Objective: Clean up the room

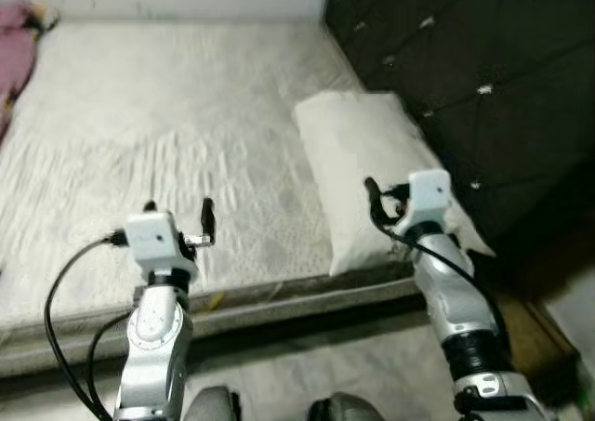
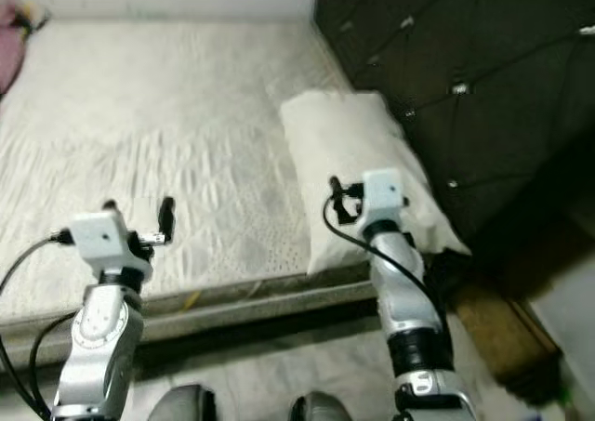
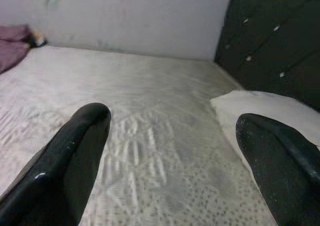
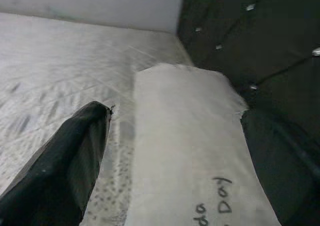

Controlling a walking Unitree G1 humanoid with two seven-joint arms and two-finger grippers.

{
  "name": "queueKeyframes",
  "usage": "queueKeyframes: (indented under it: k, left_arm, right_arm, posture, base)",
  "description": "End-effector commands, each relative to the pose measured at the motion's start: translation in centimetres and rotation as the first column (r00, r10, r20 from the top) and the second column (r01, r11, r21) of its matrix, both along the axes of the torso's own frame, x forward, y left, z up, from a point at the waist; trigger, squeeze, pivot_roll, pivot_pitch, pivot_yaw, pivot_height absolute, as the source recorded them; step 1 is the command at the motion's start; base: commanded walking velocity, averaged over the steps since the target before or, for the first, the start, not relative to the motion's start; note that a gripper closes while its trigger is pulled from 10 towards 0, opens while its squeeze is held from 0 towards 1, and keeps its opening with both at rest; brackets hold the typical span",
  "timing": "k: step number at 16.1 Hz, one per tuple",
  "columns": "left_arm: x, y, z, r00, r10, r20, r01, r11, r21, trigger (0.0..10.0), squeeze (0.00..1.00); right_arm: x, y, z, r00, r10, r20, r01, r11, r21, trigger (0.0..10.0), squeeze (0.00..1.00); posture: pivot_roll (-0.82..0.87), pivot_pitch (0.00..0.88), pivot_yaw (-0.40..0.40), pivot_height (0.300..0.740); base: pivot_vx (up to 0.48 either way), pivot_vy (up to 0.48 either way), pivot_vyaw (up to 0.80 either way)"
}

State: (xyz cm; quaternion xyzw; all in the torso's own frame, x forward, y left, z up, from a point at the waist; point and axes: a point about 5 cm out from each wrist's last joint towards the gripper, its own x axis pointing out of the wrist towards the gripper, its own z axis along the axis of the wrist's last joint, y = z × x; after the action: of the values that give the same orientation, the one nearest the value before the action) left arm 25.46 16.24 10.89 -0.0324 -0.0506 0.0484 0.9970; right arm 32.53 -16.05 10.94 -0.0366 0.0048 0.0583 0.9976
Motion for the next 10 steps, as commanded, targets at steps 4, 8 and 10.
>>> queueKeyframes:
  k: [4,8,10]
  left_arm:
    - [-0.04,0.67,0.01,1.000,0.019,0.000,-0.019,1.000,0.012,10.0,0.00]
    - [0.00,0.52,-0.05,1.000,0.015,-0.002,-0.015,1.000,0.008,10.0,0.00]
    - [0.05,0.50,-0.01,1.000,0.014,0.000,-0.014,1.000,0.009,10.0,0.00]
  right_arm:
    - [0.27,0.91,0.33,1.000,0.027,0.009,-0.028,1.000,0.002,10.0,0.00]
    - [0.18,0.93,0.23,1.000,0.030,0.005,-0.030,1.000,-0.005,10.0,0.00]
    - [0.17,1.04,0.24,0.999,0.038,0.009,-0.037,0.999,-0.022,10.0,0.00]
  posture:
    - [-0.01,0.082,-0.060,0.740]
    - [-0.02,0.084,-0.059,0.740]
    - [-0.02,0.084,-0.059,0.740]
  base:
    - [0.000,0.480,0.00]
    - [0.000,0.480,0.00]
    - [0.000,0.480,0.00]
